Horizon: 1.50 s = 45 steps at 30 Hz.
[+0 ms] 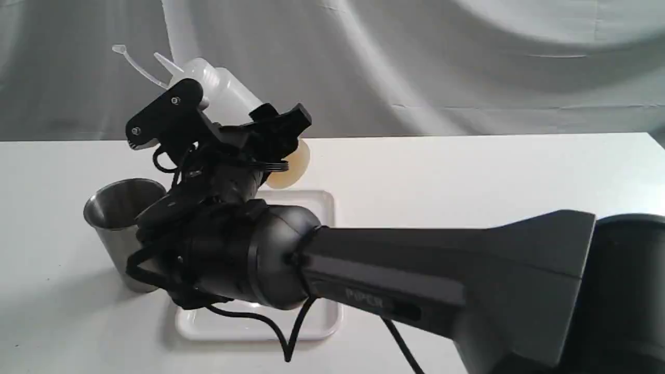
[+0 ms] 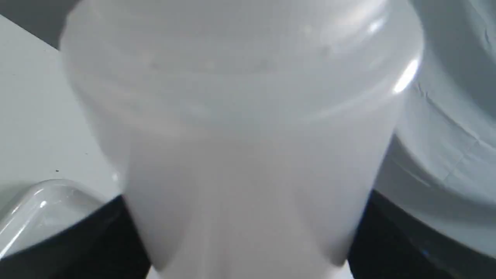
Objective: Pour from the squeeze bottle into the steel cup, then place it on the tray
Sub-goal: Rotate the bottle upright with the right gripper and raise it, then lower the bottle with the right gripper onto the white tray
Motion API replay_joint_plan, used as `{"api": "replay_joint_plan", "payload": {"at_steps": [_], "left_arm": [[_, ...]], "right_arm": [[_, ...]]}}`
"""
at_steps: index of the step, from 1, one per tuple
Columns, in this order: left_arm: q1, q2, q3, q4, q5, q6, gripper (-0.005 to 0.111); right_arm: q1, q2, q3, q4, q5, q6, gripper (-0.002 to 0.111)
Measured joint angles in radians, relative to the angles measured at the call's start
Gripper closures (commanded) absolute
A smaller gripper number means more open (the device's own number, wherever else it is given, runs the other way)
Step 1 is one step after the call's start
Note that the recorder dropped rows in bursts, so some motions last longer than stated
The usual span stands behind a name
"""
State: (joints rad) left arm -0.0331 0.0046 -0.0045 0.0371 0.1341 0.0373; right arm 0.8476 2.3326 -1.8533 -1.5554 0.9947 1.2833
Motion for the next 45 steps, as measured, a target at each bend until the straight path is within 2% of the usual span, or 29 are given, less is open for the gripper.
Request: {"api": "replay_joint_plan", "payload": {"at_steps": [12,21,27,33,45], "left_arm": [[0.0,0.0,0.0,0.0,0.0,0.0,0.098],[0.0,0.0,0.0,0.0,0.0,0.0,0.098],[0.0,0.0,0.0,0.0,0.0,0.0,0.098],[0.0,0.0,0.0,0.0,0.0,0.0,0.098],[0.0,0.0,0.0,0.0,0.0,0.0,0.098]], "right_arm": [[-0.003,-0.146,0.0,0.105,-0.011,-0.005,0.053],[-0.062,-0.269,0.0,0.269,-0.063,-0.16,0.053],[-0.082,-0.355,0.037,0.324,-0.179,-0.188,0.053],[-0.123,-0.443,0.162,0.363,-0.29,-0.196,0.053],[-0.226,-0.526,0.376,0.515,-0.683,-0.384,0.053]]}}
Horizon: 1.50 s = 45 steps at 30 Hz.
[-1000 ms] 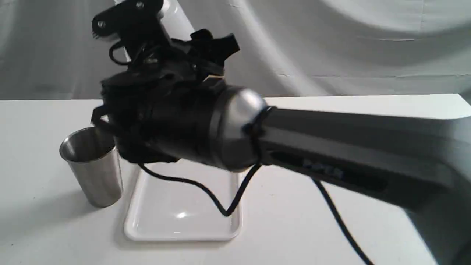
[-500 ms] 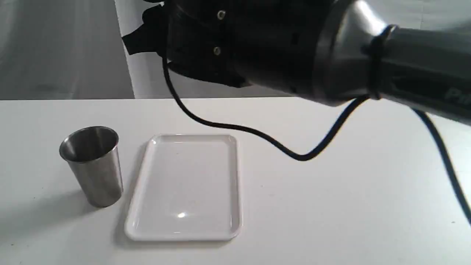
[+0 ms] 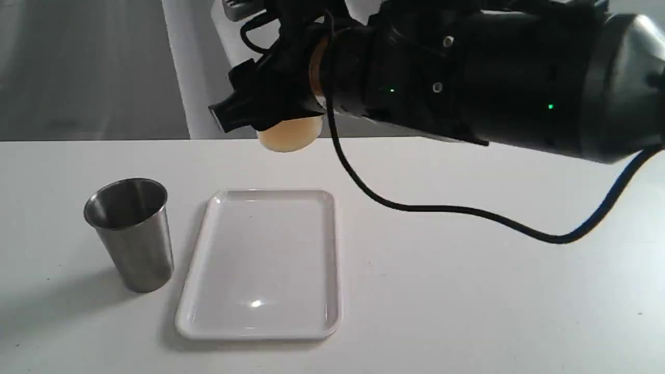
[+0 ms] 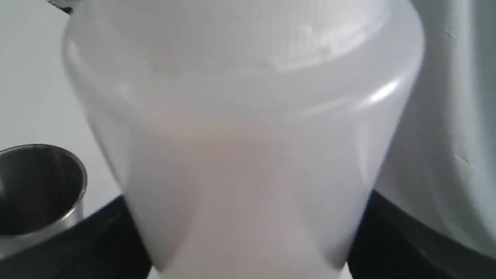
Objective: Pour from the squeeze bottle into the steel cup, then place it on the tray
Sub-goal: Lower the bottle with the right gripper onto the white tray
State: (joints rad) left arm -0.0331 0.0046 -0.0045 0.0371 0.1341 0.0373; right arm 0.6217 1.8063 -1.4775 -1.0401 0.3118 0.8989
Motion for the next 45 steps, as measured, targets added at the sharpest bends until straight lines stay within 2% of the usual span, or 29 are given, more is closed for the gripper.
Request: {"api": "replay_joint_plan", "payload": {"at_steps": [8,16,19,34,39,45], "left_arm": [[0.0,0.0,0.0,0.0,0.0,0.0,0.098],[0.0,0.0,0.0,0.0,0.0,0.0,0.098],[0.0,0.0,0.0,0.0,0.0,0.0,0.098],[0.0,0.0,0.0,0.0,0.0,0.0,0.098],[0.0,0.0,0.0,0.0,0.0,0.0,0.098],[0.0,0.0,0.0,0.0,0.0,0.0,0.098]], "right_arm": [[-0.058,0.0,0.093,0.177,-0.187,-0.207,0.053],[-0.07,0.039,0.144,0.543,-0.354,-0.621,0.053],[-0.073,0.073,0.145,0.631,-0.39,-0.702,0.055],[-0.115,0.169,0.145,0.834,-0.466,-0.778,0.055],[-0.117,0.175,0.168,0.938,-0.565,-0.799,0.055],[-0.117,0.183,0.227,0.977,-0.658,-0.842,0.055]]}}
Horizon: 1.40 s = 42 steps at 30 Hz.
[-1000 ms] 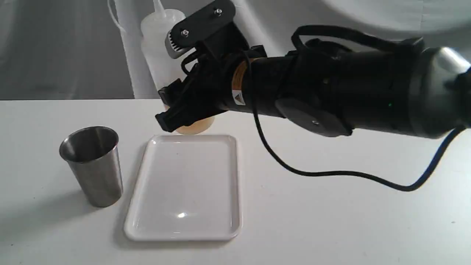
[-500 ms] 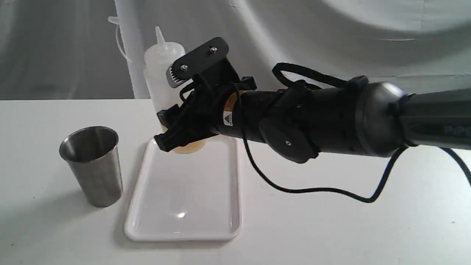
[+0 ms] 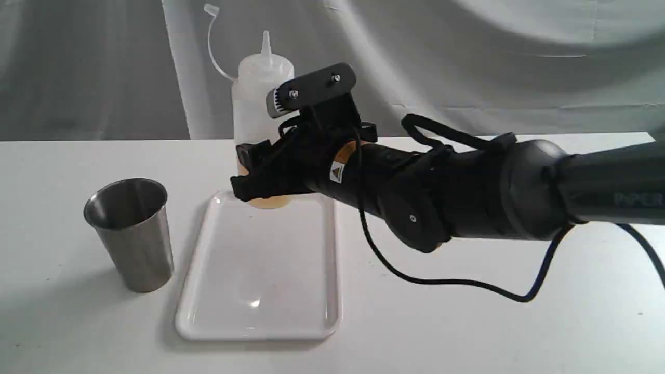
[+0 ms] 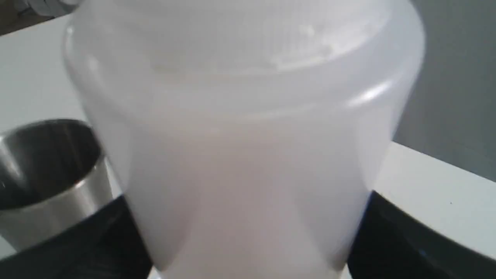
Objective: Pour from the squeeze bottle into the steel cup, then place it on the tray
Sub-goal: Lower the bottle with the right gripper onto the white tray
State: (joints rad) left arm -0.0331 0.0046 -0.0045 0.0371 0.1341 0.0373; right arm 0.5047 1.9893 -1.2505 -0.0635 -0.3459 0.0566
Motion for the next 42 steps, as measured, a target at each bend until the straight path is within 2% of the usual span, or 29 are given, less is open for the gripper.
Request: {"api": "replay_joint_plan", "payload": {"at_steps": [5,42], "left_arm": [[0.0,0.0,0.0,0.0,0.0,0.0,0.098],[0.0,0.0,0.0,0.0,0.0,0.0,0.098]], "right_arm": [[0.0,0.006,0.035,0.035,-0.013,-0.066,0.055],[0.015,0.146,0.035,0.076,-0.067,-0.146,0.056]]}}
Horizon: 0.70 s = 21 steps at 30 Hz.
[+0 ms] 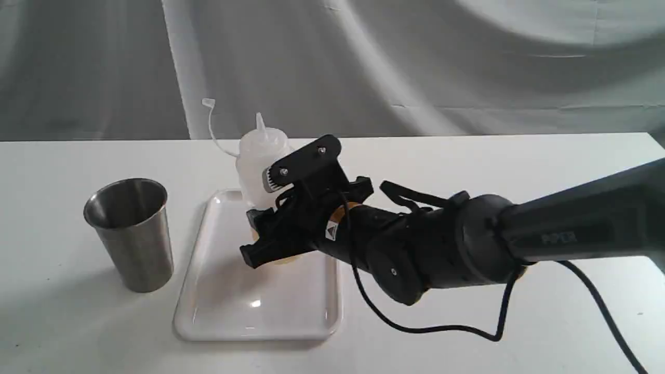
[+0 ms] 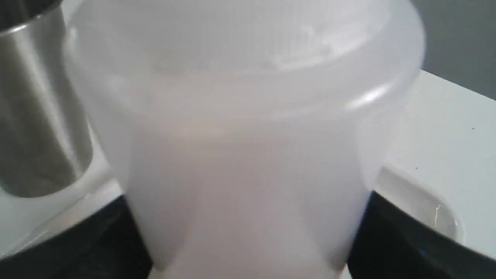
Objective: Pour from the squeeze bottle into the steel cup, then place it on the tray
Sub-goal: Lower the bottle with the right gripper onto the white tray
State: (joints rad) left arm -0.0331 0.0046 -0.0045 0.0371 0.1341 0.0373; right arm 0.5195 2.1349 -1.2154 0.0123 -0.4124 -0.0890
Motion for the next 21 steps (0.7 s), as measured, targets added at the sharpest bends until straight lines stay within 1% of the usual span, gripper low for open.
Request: {"api": "replay_joint_plan", "payload": {"at_steps": [21], "left_arm": [[0.0,0.0,0.0,0.0,0.0,0.0,0.098]], "right_arm": [[0.024,0.014,0.0,0.078,-0.008,-0.016,0.057]]}}
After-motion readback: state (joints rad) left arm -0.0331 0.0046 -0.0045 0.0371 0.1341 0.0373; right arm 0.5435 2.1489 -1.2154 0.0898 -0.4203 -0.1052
